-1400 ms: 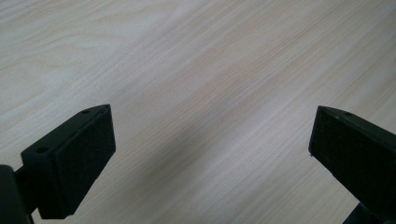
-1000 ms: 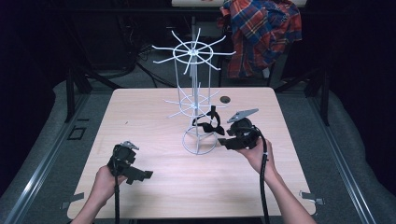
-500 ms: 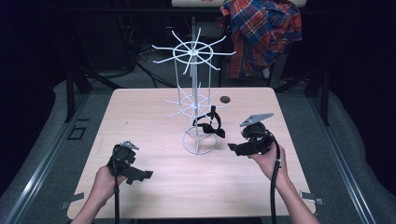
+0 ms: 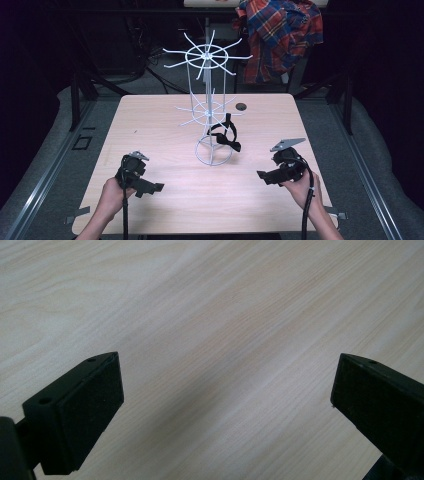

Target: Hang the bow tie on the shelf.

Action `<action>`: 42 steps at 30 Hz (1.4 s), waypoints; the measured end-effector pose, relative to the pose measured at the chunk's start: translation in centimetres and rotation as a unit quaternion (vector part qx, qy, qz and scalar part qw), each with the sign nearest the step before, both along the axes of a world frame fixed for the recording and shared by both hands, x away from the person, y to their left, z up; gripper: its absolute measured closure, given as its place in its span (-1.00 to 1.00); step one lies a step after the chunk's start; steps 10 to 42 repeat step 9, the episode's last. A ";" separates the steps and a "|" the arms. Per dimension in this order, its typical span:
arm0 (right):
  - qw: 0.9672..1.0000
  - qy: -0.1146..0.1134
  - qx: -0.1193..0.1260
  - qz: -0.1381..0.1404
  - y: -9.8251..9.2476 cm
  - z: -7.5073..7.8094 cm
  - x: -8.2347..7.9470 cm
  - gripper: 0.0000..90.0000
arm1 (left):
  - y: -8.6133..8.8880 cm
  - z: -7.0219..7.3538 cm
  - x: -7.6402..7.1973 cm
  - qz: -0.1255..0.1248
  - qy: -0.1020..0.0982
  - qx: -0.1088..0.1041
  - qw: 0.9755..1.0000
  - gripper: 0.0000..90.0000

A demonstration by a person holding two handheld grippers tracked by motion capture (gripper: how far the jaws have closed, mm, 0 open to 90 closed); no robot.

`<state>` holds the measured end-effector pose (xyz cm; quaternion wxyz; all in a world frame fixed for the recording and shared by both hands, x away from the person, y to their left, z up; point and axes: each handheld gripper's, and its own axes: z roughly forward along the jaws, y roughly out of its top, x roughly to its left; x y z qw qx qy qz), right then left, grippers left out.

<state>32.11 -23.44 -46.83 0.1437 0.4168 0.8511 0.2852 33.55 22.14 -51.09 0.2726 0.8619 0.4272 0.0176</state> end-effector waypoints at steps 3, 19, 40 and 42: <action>1.000 0.019 -0.013 -0.001 -0.6 -1.0 -0.7 -0.73 | -0.1 0.0 0.0 0.001 0.002 0.000 1.000 -0.99; 0.998 0.045 -0.035 -0.005 -0.5 -2.4 -0.2 -0.83 | -0.5 -0.2 0.1 -0.004 0.004 0.006 1.000 -0.99; 0.998 0.045 -0.035 -0.005 -0.5 -2.4 -0.2 -0.83 | -0.5 -0.2 0.1 -0.004 0.004 0.006 1.000 -0.99; 0.998 0.045 -0.035 -0.005 -0.5 -2.4 -0.2 -0.83 | -0.5 -0.2 0.1 -0.004 0.004 0.006 1.000 -0.99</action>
